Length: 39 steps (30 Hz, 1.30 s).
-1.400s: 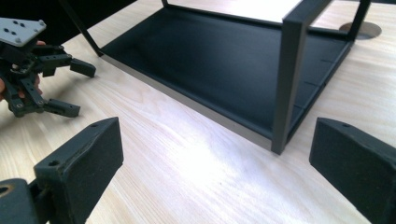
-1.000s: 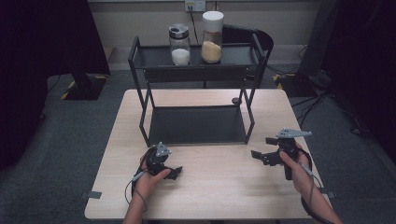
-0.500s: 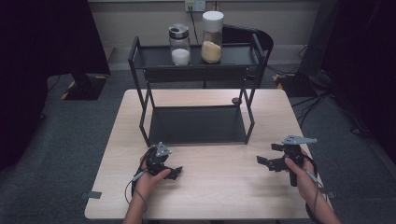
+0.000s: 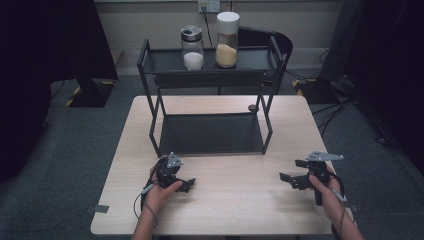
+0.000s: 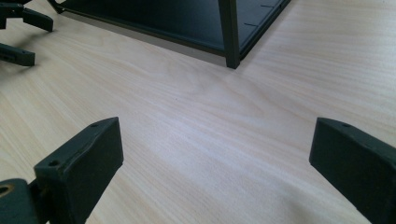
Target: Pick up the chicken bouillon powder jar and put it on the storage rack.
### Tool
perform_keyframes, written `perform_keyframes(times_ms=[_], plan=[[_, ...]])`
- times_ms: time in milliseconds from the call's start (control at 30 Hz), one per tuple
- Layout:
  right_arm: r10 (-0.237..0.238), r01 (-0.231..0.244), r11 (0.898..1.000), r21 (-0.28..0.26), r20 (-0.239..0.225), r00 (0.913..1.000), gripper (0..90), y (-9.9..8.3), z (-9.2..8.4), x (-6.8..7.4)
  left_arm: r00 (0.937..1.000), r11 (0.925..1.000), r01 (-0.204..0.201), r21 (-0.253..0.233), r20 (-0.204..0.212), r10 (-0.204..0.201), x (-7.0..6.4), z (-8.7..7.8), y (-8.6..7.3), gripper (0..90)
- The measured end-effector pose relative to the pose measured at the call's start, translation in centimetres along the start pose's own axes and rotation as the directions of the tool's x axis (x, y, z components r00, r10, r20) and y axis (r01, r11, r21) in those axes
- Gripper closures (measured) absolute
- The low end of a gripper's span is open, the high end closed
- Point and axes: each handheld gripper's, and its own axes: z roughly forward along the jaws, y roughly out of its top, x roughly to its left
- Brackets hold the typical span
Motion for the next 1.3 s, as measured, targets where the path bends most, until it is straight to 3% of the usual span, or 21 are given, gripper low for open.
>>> perform_keyframes(times_ms=[1300], plan=[[0.032,-0.034,0.999,0.022,0.052,0.9981,1.9,-3.2,-2.4,-1.1,1.0000,1.0000,-0.001,0.000,0.000,0.001,0.0,0.0,0.0,0.0]])
